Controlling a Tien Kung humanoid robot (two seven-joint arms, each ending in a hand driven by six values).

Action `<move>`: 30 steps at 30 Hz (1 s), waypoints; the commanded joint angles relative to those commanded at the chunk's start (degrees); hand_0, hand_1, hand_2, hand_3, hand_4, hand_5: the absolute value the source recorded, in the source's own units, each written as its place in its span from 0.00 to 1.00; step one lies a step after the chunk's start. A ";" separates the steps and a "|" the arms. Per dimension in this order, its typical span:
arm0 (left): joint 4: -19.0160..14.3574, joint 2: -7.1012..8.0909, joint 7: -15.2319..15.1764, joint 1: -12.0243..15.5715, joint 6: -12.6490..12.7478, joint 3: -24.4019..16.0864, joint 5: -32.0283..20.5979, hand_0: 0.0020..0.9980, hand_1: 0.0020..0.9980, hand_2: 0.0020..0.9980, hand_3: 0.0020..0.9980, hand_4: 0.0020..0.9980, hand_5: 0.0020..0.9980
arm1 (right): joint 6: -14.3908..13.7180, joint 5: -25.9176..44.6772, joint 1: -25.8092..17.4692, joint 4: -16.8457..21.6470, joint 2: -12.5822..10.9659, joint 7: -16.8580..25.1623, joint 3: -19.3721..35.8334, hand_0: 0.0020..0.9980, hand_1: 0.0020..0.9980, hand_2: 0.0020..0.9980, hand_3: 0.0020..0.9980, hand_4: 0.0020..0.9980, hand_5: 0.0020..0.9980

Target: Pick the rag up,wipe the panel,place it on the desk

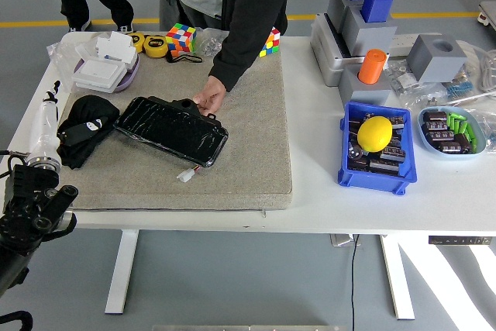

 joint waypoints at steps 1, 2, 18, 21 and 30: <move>-1.46 0.10 -1.16 0.56 0.44 -0.44 -1.35 0.77 0.91 0.96 0.95 0.99 0.29 | -0.01 -0.08 -0.02 -0.03 0.03 0.00 0.13 0.56 0.57 0.49 0.52 0.91 0.37; -2.69 0.21 -2.25 1.00 0.77 -0.72 -2.56 0.77 0.91 0.96 0.95 0.99 0.29 | -0.02 -0.12 -0.04 -0.05 0.04 0.01 0.20 0.56 0.57 0.49 0.52 0.91 0.37; -21.80 -2.70 -8.24 8.55 -10.66 -12.41 -10.32 0.47 0.57 0.57 0.59 0.80 0.12 | -0.13 -0.33 0.39 -0.16 0.33 -0.08 0.37 0.56 0.56 0.49 0.52 0.91 0.37; -24.30 -3.32 -7.99 9.72 -11.76 -14.58 -10.73 0.47 0.57 0.57 0.59 0.80 0.12 | -0.17 -0.41 0.54 -0.34 0.34 -0.05 0.61 0.56 0.56 0.49 0.52 0.91 0.37; -28.39 -4.13 -4.56 12.38 -13.46 -18.19 -10.53 0.49 0.59 0.57 0.60 0.80 0.13 | -0.49 -1.79 0.71 -1.43 0.45 0.04 2.15 0.56 0.56 0.49 0.52 0.91 0.37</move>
